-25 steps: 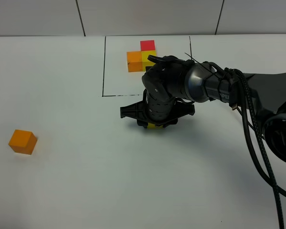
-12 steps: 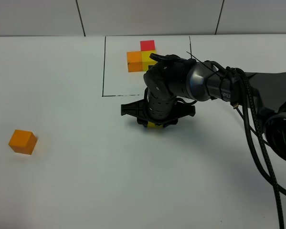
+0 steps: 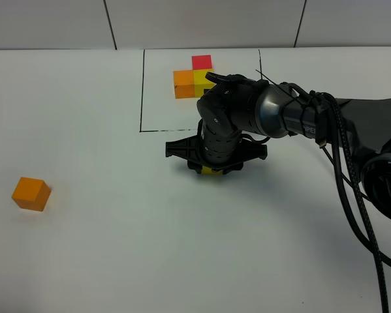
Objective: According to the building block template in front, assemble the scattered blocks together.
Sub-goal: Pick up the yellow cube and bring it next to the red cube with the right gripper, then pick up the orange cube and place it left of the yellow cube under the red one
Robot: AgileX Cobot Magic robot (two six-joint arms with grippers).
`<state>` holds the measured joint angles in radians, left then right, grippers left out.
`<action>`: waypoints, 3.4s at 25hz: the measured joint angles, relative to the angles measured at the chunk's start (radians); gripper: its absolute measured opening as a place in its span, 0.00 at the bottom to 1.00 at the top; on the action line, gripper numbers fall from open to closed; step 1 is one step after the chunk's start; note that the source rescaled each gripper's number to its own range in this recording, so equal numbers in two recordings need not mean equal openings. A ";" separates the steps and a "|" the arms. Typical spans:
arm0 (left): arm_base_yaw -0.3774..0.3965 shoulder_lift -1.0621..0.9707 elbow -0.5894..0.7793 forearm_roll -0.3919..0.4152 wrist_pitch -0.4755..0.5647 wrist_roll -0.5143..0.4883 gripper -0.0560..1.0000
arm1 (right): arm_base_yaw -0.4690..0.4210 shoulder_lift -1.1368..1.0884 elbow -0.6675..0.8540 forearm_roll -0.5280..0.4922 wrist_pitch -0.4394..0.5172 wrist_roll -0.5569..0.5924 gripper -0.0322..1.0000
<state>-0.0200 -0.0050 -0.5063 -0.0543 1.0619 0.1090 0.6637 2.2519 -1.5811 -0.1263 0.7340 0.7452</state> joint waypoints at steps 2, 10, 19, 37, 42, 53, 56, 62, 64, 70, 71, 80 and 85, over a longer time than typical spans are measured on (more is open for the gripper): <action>0.000 0.000 0.000 0.000 0.000 0.000 0.06 | 0.000 0.000 0.000 0.001 0.000 0.000 0.03; 0.000 0.000 0.000 0.000 0.000 0.000 0.06 | 0.000 0.000 0.000 0.005 -0.002 -0.008 0.09; 0.000 0.000 0.000 0.000 0.000 0.000 0.05 | 0.004 -0.017 0.002 0.028 -0.024 -0.090 0.92; 0.000 0.000 0.000 0.000 0.000 0.000 0.05 | -0.233 -0.408 0.304 0.087 0.116 -0.513 1.00; 0.000 0.000 0.000 0.000 0.000 0.000 0.05 | -0.402 -0.595 0.436 0.142 0.110 -0.638 1.00; 0.000 0.000 0.000 0.000 0.000 0.000 0.05 | -0.594 -1.202 0.775 0.113 0.195 -0.686 1.00; 0.000 0.000 0.000 0.000 0.000 0.000 0.05 | -0.598 -1.384 0.843 0.083 0.258 -0.685 1.00; 0.000 0.000 0.000 0.000 0.000 0.000 0.05 | -0.598 -1.703 0.957 0.067 0.341 -0.665 1.00; 0.000 0.000 0.000 0.000 0.000 0.000 0.05 | -0.595 -1.801 0.991 0.067 0.352 -0.662 1.00; 0.000 0.000 0.000 0.000 0.000 0.000 0.05 | -0.569 -2.022 1.064 0.054 0.355 -0.697 1.00; 0.000 0.000 0.000 0.000 0.000 0.000 0.05 | -0.569 -2.059 1.067 0.053 0.353 -0.700 1.00; 0.000 0.000 0.000 0.000 0.000 0.000 0.05 | -0.569 -2.241 1.077 0.052 0.338 -0.703 1.00; 0.000 0.000 0.000 0.000 0.000 0.000 0.05 | -0.569 -2.241 1.077 0.051 0.338 -0.704 1.00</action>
<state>-0.0200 -0.0050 -0.5063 -0.0543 1.0619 0.1090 0.0942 0.0106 -0.5044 -0.0752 1.0718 0.0414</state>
